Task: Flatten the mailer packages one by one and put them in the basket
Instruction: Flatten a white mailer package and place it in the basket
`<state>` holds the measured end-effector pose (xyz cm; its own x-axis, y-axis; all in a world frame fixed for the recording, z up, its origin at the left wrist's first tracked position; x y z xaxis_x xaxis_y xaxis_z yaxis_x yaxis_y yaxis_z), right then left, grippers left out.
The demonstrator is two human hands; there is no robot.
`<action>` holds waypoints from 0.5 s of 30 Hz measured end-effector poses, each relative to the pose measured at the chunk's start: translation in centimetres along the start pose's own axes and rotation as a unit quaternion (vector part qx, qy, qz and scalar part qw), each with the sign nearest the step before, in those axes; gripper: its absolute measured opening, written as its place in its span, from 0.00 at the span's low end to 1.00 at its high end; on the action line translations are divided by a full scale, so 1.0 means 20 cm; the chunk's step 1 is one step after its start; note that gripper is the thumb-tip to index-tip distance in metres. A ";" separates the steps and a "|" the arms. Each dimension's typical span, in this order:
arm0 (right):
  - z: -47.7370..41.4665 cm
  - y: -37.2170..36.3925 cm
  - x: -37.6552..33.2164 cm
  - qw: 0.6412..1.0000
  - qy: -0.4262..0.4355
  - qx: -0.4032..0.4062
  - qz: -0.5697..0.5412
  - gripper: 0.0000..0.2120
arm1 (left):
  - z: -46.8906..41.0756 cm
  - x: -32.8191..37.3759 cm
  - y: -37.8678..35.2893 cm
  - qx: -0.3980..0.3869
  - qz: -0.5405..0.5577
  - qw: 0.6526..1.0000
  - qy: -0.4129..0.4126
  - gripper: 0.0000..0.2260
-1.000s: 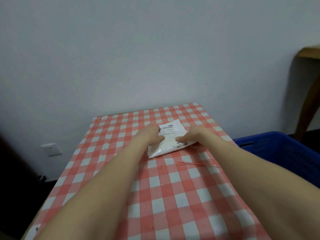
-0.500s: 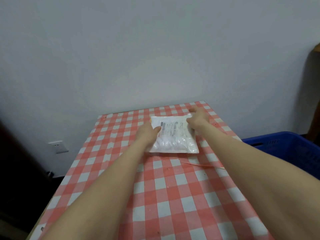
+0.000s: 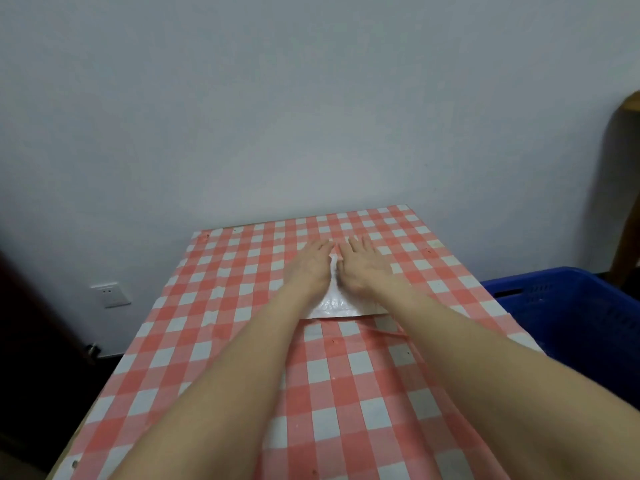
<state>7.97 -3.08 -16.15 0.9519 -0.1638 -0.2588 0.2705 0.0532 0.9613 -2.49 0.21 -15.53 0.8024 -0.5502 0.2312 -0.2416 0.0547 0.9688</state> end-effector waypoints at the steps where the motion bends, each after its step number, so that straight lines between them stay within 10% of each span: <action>1: 0.00 -0.03 0.00 1.000 0.000 -0.011 0.004 0.26 | 0.00 0.01 -0.03 -0.017 -0.003 1.000 -0.009 0.20; 15: 0.02 -0.12 0.02 0.996 -0.021 -0.081 0.016 0.26 | -0.01 -0.02 -0.14 -0.121 -0.057 0.991 0.011 0.21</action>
<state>7.72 -3.60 -18.47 0.9545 -0.2003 -0.2209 0.2629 0.2160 0.9403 -2.03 0.50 -18.38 0.8295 -0.5458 0.1187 -0.0132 0.1932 0.9811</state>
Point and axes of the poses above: each hand's wrist, its own z-axis away from the middle knuckle, its own y-axis out of the back of the hand, x = y × z, the point moved 3 cm from there along -z, towards the middle knuckle, and after that the axes turned 9 degrees about -x, right-handed, at the moved point
